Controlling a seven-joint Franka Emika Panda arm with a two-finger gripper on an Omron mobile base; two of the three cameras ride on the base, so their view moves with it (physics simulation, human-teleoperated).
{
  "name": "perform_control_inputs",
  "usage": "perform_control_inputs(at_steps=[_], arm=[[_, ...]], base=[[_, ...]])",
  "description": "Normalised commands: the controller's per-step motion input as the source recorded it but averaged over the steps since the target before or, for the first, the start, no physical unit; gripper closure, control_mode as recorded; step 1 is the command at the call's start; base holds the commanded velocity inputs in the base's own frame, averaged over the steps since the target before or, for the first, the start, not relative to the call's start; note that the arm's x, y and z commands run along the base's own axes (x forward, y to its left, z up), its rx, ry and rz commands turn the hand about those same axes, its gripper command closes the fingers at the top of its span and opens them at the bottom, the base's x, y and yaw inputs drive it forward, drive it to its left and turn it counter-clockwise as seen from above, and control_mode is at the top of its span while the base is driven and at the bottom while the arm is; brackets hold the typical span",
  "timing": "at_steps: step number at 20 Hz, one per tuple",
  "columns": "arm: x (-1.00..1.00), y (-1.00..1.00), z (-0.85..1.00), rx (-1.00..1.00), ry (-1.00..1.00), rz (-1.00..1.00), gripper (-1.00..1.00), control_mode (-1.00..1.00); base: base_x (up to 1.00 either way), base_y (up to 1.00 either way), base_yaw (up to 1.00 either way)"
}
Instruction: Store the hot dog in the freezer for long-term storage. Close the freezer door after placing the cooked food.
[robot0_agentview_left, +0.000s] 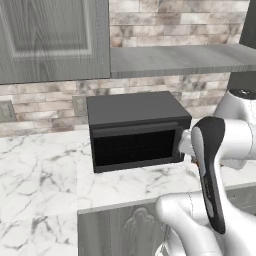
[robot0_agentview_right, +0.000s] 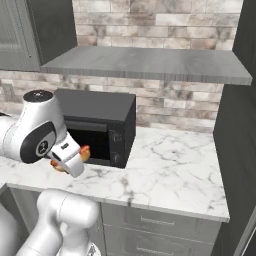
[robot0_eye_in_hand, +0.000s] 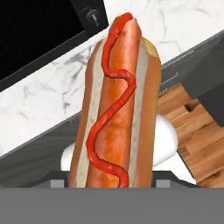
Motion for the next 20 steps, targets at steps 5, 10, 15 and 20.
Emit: perform_control_inputs(at_steps=[5,10,15,20], arm=[[0.05,0.1,0.0,-0.02,0.07,0.17,1.0,-1.0],[0.0,0.18,0.0,-0.16,0.01,0.17,1.0,-1.0],[0.0,0.03,-0.15,-0.09,-0.05,0.13,1.0,-1.0],[-0.02,0.0,-0.08,0.0,-0.23,0.17,1.0,-1.0]], base=[[0.0,0.0,0.0],[0.0,0.0,0.0],[0.0,0.0,0.0],[0.0,0.0,0.0]])
